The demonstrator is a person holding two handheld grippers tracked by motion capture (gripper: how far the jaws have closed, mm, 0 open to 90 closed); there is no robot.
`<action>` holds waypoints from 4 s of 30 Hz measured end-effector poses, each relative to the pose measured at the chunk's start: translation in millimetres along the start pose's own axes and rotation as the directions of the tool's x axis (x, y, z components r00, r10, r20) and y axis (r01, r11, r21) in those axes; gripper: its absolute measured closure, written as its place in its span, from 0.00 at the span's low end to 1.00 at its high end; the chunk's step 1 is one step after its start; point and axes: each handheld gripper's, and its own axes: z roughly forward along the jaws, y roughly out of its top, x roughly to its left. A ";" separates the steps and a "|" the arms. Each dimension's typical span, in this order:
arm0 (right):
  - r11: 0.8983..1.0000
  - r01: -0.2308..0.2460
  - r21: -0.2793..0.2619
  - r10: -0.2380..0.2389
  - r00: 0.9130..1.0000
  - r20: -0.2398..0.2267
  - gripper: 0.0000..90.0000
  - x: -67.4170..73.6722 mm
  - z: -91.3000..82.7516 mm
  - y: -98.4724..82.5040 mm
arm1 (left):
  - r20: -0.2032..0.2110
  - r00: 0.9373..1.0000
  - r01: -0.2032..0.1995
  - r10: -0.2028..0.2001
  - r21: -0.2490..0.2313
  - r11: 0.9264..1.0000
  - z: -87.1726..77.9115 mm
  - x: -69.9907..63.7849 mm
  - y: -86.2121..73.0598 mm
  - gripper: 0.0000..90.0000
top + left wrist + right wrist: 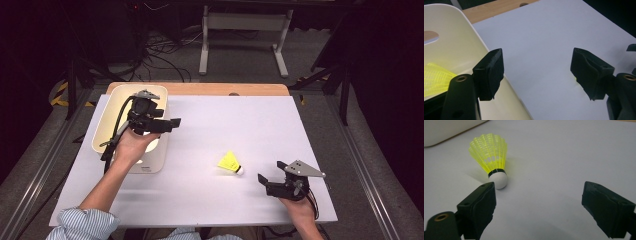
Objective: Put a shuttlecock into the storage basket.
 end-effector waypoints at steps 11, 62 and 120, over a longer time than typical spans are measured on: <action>0.998 0.037 0.049 -0.036 0.999 -0.007 0.14 5.2 7.5 5.6 | 0.018 1.000 -0.013 0.013 0.000 1.000 8.1 -6.0 2.4 0.31; 0.911 0.219 0.351 -0.176 0.973 -0.150 0.57 47.0 67.1 48.4 | 0.057 0.997 -0.061 0.059 0.035 0.998 25.6 -25.0 4.9 0.30; 0.907 0.270 0.322 -0.220 0.958 -0.184 0.72 53.4 61.3 96.4 | 0.111 0.991 -0.080 0.075 0.040 0.996 32.7 -37.1 -1.9 0.29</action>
